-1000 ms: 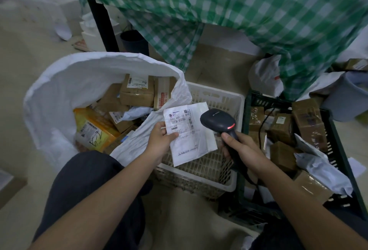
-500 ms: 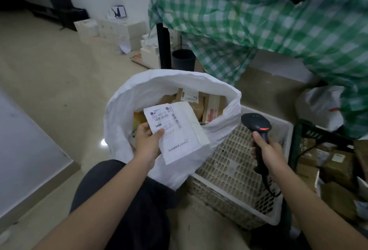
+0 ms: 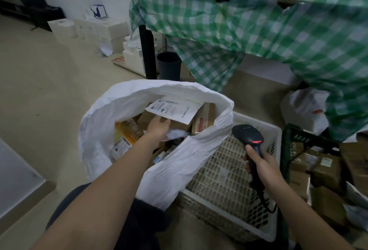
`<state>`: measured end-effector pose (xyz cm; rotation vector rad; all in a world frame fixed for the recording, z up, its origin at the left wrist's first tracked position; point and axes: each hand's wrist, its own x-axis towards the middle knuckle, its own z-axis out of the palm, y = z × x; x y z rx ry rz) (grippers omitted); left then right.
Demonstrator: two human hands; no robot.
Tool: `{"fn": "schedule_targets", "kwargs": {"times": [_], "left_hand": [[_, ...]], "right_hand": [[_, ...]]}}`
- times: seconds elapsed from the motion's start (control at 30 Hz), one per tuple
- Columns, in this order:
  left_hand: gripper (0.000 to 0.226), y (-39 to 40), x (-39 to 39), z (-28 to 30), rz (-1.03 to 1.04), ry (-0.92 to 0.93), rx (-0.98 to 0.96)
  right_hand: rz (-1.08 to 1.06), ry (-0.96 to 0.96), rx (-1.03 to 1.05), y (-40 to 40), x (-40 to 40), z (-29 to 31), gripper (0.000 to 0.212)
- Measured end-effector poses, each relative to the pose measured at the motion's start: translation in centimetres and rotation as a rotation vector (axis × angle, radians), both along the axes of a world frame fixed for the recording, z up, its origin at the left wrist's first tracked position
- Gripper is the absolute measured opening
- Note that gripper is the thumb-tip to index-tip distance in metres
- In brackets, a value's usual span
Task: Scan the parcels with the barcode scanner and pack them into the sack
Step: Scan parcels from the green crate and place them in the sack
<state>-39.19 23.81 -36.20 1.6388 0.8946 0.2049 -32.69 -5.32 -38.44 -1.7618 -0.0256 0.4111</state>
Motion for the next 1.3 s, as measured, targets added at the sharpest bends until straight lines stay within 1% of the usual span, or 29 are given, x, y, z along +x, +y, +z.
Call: {"fn": "schedule_targets", "kwargs": {"times": [0.1,0.2,0.27,0.33,0.43,0.5,0.57,0.67,0.73,0.8,0.87,1.0,1.07,1.13,1.23,1.3], "left_hand": [[0.052,0.3,-0.2,0.0,-0.045,0.058,0.098],[0.053,-1.2,-1.1,0.1,-0.002,0.036,0.153],[0.049,-2.7,-2.0,0.1,-0.009,0.011,0.168],[0.038,-4.8,-2.8,0.3,-0.051,-0.034,0.171],[0.028,-8.7,-3.2,0.7,-0.143,-0.113,0.179],[0.025,-11.6,-2.8,0.8,-0.232,-0.146,0.202],[0.023,-14.7,-1.9,0.8,-0.327,-0.154,0.216],[0.024,-19.1,-0.2,0.2,-0.472,-0.124,0.213],[0.022,-22.0,1.2,-0.5,-0.564,-0.075,0.183],[0.021,-24.9,2.5,-1.6,-0.626,-0.051,0.152],[0.024,-27.8,3.5,-2.8,-0.683,-0.028,0.159],[0.029,-32.3,5.8,-5.4,-0.757,0.034,0.168],[0.033,-34.0,7.3,-6.7,-0.786,0.057,0.184],[0.034,-35.3,9.0,-8.3,-0.819,0.058,0.242],[0.038,-36.7,11.7,-10.7,-0.903,0.05,0.391],[0.041,-37.0,13.6,-12.2,-0.96,0.006,0.475]], "right_hand": [[0.006,-0.006,-0.011,-0.5,-0.2,0.2,0.027],[0.015,-0.009,-0.005,-1.3,-0.2,0.4,0.028],[0.028,-0.019,-0.022,-2.0,-0.5,0.6,0.03],[0.039,-0.032,-0.05,-2.9,-1.0,1.1,0.03],[0.058,-0.068,-0.059,-4.9,-1.9,2.1,0.024],[0.057,-0.104,-0.086,-6.8,-2.2,2.6,0.026],[0.032,-0.126,-0.111,-9.0,-2.4,3.0,0.031],[-0.021,-0.161,-0.095,-12.6,-2.6,3.9,0.022],[-0.077,-0.152,-0.059,-15.3,-2.5,3.8,0.015],[-0.157,-0.123,-0.047,-18.2,-2.4,3.1,0.02],[-0.237,-0.077,-0.039,-20.8,-2.3,1.9,0.027],[-0.376,0.034,0.002,-23.8,-1.4,-0.1,0.029],[-0.398,0.042,0.002,-24.3,-0.2,-0.4,0.03],[-0.402,0.029,0.002,-24.5,1.1,-0.7,0.026],[-0.411,0.026,0.029,-24.8,2.7,-1.1,0.018],[-0.423,0.044,0.056,-25.0,3.6,-1.6,0.019]]}}
